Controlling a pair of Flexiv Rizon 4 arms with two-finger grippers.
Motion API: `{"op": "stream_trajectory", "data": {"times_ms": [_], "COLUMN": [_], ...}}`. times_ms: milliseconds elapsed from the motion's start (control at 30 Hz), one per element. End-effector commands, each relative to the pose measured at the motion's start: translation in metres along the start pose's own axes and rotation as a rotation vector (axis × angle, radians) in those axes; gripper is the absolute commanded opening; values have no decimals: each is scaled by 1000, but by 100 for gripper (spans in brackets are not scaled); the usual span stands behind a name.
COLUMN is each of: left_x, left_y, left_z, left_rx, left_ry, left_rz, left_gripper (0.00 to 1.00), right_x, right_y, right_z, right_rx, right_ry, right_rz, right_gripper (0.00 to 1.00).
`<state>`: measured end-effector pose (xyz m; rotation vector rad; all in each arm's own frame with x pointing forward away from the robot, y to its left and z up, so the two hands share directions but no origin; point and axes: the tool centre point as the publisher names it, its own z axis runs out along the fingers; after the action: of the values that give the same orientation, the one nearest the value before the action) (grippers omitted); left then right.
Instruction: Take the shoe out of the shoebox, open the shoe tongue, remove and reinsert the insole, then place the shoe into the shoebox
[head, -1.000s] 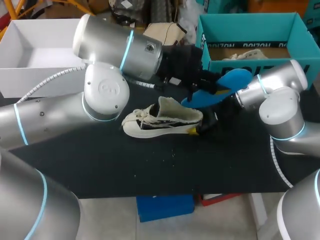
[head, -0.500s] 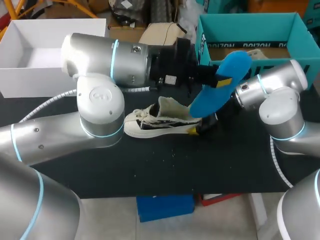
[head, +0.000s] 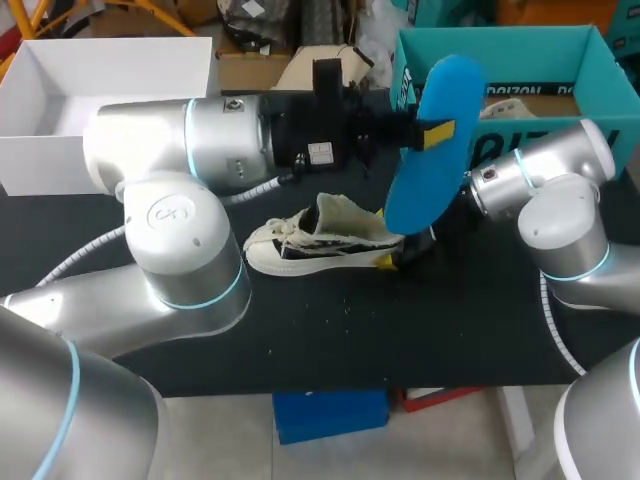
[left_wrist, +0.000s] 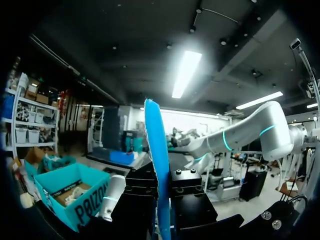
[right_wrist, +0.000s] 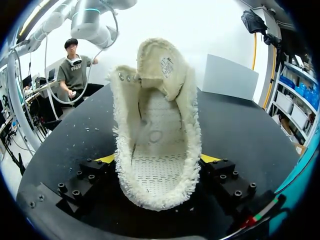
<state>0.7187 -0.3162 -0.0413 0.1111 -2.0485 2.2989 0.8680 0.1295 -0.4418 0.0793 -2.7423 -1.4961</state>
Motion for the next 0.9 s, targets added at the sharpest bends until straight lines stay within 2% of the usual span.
{"op": "stream_trajectory", "data": {"times_ms": [33,200,400,433,500,667,900], "left_x": [11,22,32,34,38,50,57], "left_y": [-15,-34,-51,-56,-63,-85,-96], "left_z": [-9,-6,-3,-1,1,4,5], "left_rx": [72,150,179,203,173,205,168], "left_ry": [-3,39,71,78,85,108,93], "left_rz": [-32,-99,-104,-108,-78,-64,-37], "left_gripper": [0,0,0,0,0,0,0], "right_x": [0,0,0,0,0,0,0], "right_y": [-2,-2,-2,-2,-2,-2,-2], "right_z": [3,3,3,3,3,3,3], "right_rx": [1,1,1,1,1,1,1], "right_ry": [-1,-1,-1,-1,-1,-1,-1], "right_rz": [1,1,1,1,1,1,1], "right_gripper": [0,0,0,0,0,0,0]}}
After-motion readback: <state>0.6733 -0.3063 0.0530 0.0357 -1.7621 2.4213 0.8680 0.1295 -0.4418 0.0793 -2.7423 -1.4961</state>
